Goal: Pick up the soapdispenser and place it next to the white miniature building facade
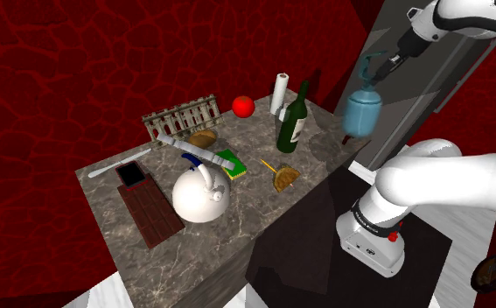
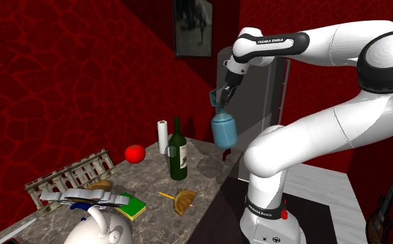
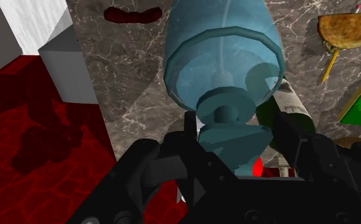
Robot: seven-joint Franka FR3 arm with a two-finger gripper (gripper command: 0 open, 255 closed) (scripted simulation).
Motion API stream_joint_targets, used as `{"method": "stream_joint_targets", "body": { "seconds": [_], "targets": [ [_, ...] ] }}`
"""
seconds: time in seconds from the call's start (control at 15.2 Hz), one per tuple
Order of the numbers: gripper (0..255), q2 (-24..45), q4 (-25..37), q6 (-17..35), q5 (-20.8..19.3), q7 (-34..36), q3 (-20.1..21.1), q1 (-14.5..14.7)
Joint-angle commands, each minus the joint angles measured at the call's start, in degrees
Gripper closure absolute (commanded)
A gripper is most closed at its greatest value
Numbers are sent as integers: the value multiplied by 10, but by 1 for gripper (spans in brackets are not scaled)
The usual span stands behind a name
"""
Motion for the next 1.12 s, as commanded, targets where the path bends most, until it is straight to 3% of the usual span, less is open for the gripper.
{"method": "stream_joint_targets", "body": {
  "seconds": [0.0, 1.06],
  "targets": [
    [255, 1, 17, -16, 5, 0, 6, 2],
    [255, 35, 154, -118, 39, 5, 39, 26]
  ]
}}
